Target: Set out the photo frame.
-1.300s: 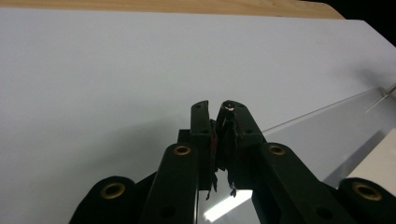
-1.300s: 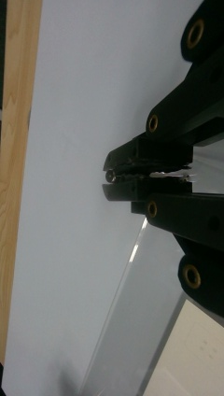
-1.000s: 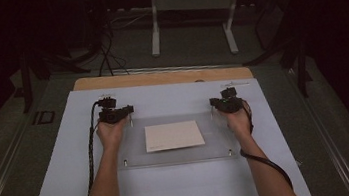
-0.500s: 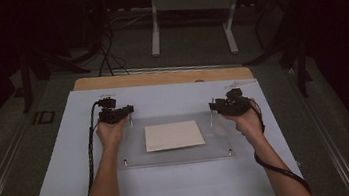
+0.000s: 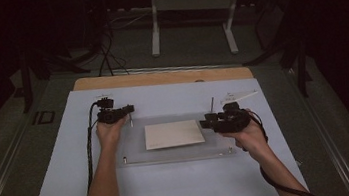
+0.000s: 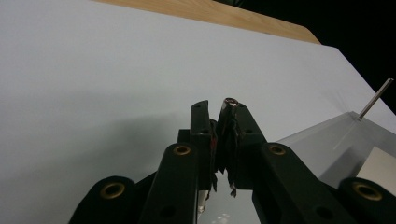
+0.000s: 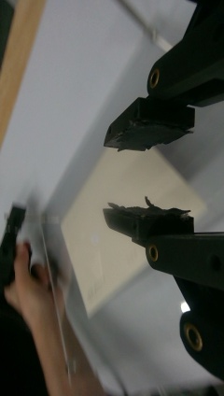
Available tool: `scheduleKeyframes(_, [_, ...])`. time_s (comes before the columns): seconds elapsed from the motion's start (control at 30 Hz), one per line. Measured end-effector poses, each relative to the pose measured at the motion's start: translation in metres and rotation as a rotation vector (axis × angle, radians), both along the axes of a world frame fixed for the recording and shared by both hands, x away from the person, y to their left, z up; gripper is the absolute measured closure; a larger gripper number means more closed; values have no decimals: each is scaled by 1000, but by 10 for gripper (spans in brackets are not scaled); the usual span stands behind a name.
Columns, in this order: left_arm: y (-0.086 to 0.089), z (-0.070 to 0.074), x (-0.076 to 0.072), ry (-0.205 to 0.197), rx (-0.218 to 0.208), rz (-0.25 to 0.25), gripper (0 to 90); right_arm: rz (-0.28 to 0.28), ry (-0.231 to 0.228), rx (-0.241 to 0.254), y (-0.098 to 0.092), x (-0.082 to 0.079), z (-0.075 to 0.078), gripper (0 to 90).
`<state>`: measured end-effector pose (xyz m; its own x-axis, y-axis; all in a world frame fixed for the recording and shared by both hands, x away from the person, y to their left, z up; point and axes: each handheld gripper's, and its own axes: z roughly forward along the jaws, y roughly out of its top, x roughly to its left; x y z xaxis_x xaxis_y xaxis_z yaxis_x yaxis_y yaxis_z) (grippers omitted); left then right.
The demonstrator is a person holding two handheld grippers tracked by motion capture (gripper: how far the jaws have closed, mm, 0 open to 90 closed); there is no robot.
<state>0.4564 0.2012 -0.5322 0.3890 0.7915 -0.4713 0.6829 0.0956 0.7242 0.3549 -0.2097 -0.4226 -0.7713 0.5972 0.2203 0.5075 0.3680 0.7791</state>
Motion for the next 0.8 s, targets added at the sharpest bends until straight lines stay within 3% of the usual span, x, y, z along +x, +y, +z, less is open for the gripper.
scheduleKeyframes(0.37, [-1, 0, 1, 6, 2, 4, 824, 85, -18, 6, 14, -36, 0, 658])
scheduleKeyframes(0.5, [-1, 0, 1, 9, 2, 10, 825, 105, -26, 17, 17, -47, -2, 779])
scheduleKeyframes(0.57, [-1, 0, 2, 11, -5, 17, 825, 123, -59, 16, 19, -55, -2, 894])
scheduleKeyframes(0.67, [-2, 0, 2, 12, -5, 18, 825, 160, -86, 20, 23, -65, -1, 900])
scheduleKeyframes(0.8, [-2, 0, 3, 16, -7, 23, 826, 212, -121, -19, 33, -80, -6, 900])
